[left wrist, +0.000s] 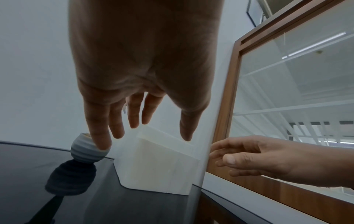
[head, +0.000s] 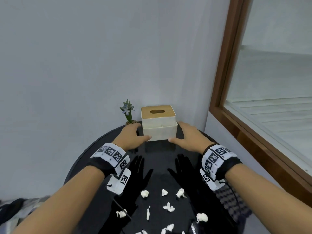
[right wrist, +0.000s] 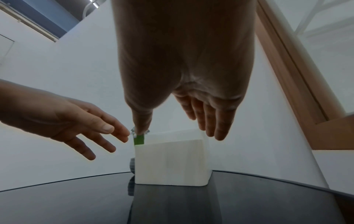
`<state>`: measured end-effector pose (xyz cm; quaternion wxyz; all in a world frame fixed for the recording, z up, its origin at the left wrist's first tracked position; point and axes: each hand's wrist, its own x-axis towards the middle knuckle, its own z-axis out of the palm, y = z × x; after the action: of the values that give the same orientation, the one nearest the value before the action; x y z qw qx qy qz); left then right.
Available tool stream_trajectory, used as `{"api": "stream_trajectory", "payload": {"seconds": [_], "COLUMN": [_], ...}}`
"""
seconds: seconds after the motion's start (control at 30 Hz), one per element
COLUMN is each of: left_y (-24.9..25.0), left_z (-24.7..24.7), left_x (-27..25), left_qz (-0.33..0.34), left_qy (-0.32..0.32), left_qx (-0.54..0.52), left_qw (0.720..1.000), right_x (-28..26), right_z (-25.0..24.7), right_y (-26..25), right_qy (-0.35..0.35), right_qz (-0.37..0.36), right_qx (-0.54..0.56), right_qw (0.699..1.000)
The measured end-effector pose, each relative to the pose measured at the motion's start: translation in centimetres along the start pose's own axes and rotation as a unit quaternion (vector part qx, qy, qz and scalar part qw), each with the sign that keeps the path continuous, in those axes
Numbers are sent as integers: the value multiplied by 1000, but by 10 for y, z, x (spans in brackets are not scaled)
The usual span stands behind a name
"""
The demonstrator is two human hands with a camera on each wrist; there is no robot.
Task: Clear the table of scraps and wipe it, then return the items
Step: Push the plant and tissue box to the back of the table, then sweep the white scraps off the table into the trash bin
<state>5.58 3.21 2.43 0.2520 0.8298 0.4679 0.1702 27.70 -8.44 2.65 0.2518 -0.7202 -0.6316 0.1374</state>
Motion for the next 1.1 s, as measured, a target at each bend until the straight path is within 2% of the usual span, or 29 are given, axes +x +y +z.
{"api": "stream_trajectory", "payload": {"seconds": [0.23, 0.4, 0.67, 0.87, 1.1], "left_y": [9, 14, 6, -5, -22], "left_z": [-4, 3, 28, 41, 57], "left_x": [-87, -154, -238, -283, -312], "left_qz": [33, 63, 99, 95, 75], "left_qy": [20, 26, 38, 52, 77], "left_qx": [22, 33, 79, 75, 35], "left_qw": [999, 997, 991, 991, 994], "right_x": [-87, -143, -225, -258, -267], "right_z": [-2, 6, 24, 38, 42], "right_y": [-25, -23, -28, -26, -10], "right_qy": [4, -8, 5, 11, 20], "right_qz": [8, 7, -29, -47, -13], "right_qx": [-18, -64, -137, -163, -130], "right_qw": [1000, 998, 990, 985, 991]}}
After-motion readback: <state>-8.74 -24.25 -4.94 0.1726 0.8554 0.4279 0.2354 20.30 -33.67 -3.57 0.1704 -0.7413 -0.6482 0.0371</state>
